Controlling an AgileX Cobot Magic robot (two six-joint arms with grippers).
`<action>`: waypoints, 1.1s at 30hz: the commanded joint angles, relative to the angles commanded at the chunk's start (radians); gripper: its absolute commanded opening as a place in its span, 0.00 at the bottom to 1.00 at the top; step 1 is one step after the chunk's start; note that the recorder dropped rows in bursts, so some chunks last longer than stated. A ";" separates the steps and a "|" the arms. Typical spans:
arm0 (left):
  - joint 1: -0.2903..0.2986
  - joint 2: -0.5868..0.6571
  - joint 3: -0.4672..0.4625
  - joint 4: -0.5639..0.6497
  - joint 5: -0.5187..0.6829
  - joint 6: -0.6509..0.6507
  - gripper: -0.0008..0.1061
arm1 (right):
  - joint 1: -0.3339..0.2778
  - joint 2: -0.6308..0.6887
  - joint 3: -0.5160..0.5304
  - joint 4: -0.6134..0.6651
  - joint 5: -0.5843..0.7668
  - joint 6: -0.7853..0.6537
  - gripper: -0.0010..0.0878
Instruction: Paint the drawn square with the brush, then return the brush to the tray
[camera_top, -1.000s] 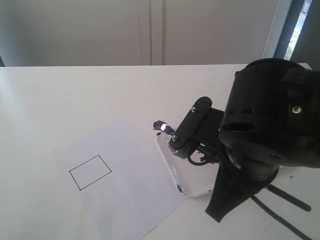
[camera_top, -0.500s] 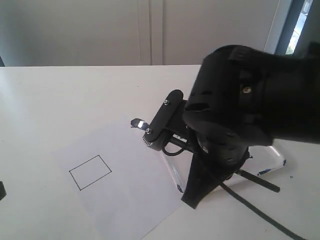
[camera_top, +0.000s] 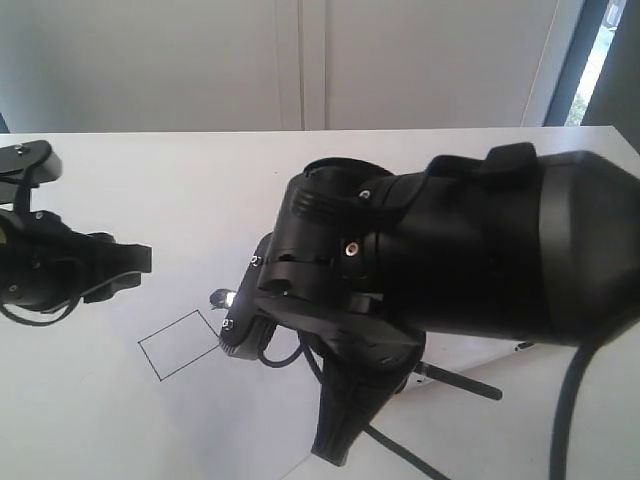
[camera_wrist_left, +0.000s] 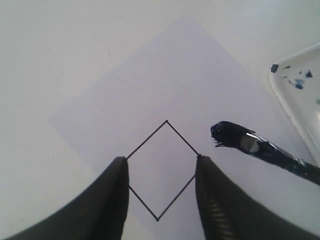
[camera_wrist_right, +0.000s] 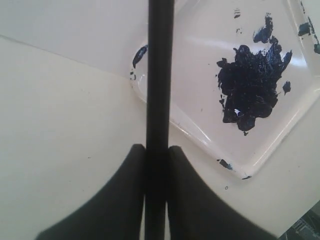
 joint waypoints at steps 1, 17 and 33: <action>0.000 0.020 -0.009 0.007 -0.002 0.000 0.46 | 0.000 0.002 0.000 0.000 0.000 0.000 0.01; 0.010 0.326 -0.184 0.007 0.042 -0.004 0.46 | 0.004 0.073 -0.002 0.019 0.000 0.002 0.01; 0.127 0.503 -0.293 0.005 0.209 0.048 0.46 | 0.006 0.078 -0.070 0.050 -0.031 0.000 0.01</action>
